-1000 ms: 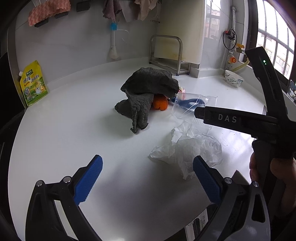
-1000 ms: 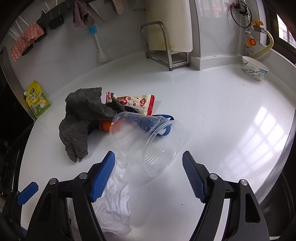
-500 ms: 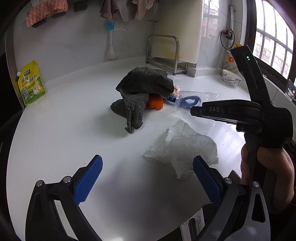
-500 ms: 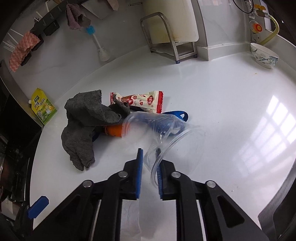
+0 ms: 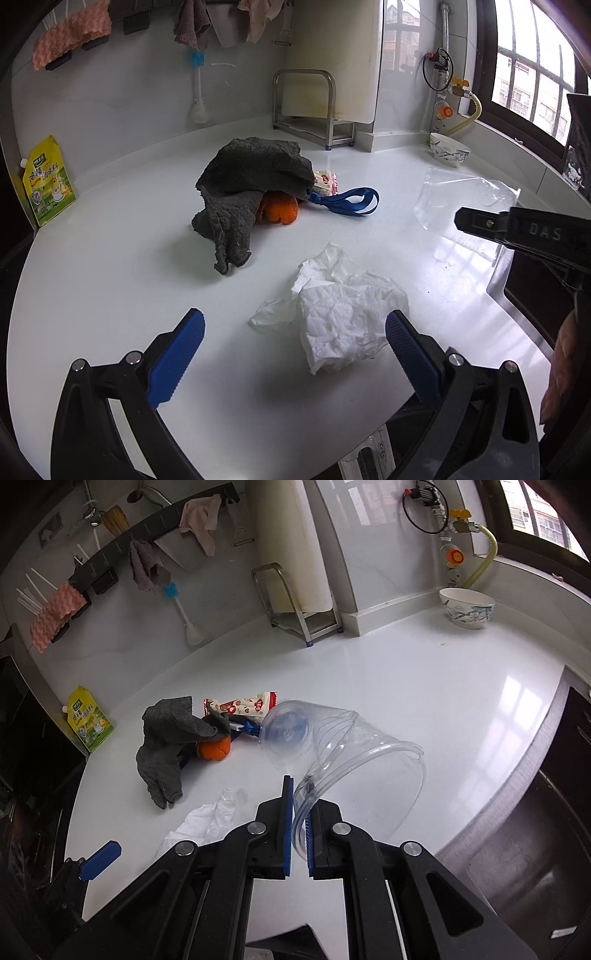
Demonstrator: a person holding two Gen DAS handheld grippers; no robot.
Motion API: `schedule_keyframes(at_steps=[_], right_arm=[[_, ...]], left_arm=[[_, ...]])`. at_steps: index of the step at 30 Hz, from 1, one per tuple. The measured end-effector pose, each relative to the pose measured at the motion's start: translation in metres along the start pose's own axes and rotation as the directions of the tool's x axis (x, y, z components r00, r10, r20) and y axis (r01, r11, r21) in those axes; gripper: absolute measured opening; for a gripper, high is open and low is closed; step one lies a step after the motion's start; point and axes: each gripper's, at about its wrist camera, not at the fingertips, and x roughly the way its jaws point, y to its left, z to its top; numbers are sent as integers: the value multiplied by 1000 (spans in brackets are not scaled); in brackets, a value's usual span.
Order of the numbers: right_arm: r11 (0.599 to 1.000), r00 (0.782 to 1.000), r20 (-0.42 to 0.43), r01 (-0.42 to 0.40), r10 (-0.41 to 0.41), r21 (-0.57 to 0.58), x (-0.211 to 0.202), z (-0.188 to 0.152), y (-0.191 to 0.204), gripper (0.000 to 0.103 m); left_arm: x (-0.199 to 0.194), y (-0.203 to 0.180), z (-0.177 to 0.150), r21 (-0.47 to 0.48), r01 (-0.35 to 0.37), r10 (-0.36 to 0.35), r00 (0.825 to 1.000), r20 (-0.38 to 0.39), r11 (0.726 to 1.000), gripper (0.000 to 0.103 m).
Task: Collect trash
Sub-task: 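Grasp the clear plastic cup with the right gripper while the left grasps white tissue, then carry the cup and tissue over the basket with both grippers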
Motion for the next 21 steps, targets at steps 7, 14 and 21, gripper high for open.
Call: schedule_keyframes(at_steps=[7,14,21], right_arm=[[998,999,21,38,-39,47,-33,-27,-20,6],[995,999,-5,54,-54,89,-51,-60,-33,6],[996,997,-16,70,-69,60,-82,-95,-22,6]], left_arm=[[23,-13,7,2,-12,13,1000,-24,1000,95],[37,-15,1,7,3,-2,996,-88,1000,37],[8,-4,-9,17,35,-33,996,-79,999,17]])
